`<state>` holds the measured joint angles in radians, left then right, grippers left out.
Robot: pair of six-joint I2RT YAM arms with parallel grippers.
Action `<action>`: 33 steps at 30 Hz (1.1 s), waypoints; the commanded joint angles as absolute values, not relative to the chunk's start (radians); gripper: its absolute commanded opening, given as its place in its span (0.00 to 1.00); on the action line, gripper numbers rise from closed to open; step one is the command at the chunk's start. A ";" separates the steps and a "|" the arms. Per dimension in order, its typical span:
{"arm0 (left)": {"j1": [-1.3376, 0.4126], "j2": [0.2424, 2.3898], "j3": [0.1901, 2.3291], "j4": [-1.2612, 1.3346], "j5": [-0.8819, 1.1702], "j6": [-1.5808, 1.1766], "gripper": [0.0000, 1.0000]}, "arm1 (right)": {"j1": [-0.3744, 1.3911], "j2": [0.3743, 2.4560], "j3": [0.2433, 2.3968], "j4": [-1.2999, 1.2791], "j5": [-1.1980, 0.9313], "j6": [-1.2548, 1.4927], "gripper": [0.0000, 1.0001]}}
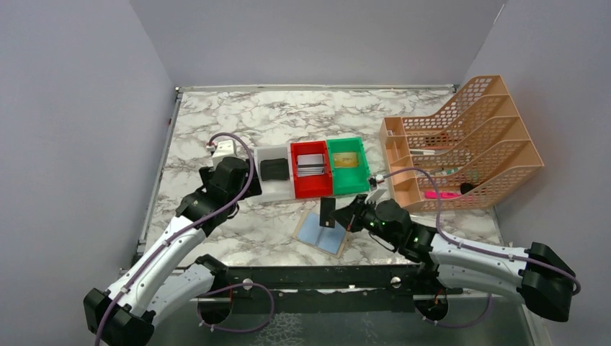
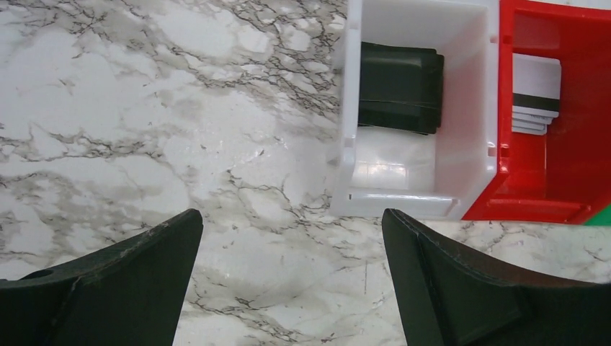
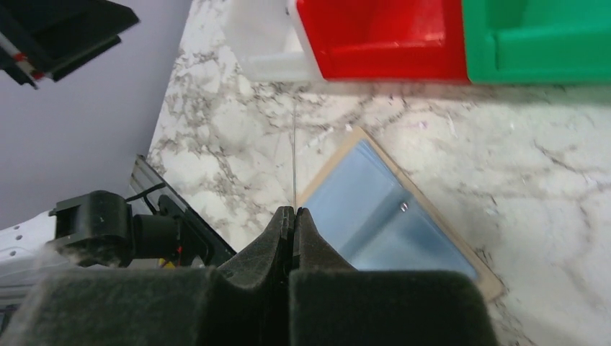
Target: Take the credit cards out of the card holder
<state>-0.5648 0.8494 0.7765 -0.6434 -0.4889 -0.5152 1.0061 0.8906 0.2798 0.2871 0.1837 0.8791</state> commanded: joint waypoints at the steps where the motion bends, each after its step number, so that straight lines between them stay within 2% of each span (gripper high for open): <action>1: -0.488 0.841 0.764 -0.644 -0.434 -0.471 0.99 | 1.003 0.962 0.397 0.318 0.148 0.692 0.01; 6: -0.465 0.831 0.770 -0.644 -0.440 -0.470 0.99 | 1.005 1.106 0.553 0.290 0.118 0.540 0.01; 17: -0.463 0.669 0.746 -0.655 -0.529 -0.514 0.99 | 1.004 1.388 0.871 0.255 0.089 0.291 0.01; 33: -0.463 0.644 0.742 -0.657 -0.518 -0.509 0.99 | 1.004 1.758 1.196 0.251 0.212 -0.053 0.01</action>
<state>-0.4702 0.6628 0.7475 -0.6540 -0.4984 -0.5114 1.0058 1.6978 1.1267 0.2543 0.1459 0.0734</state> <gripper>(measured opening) 0.987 0.017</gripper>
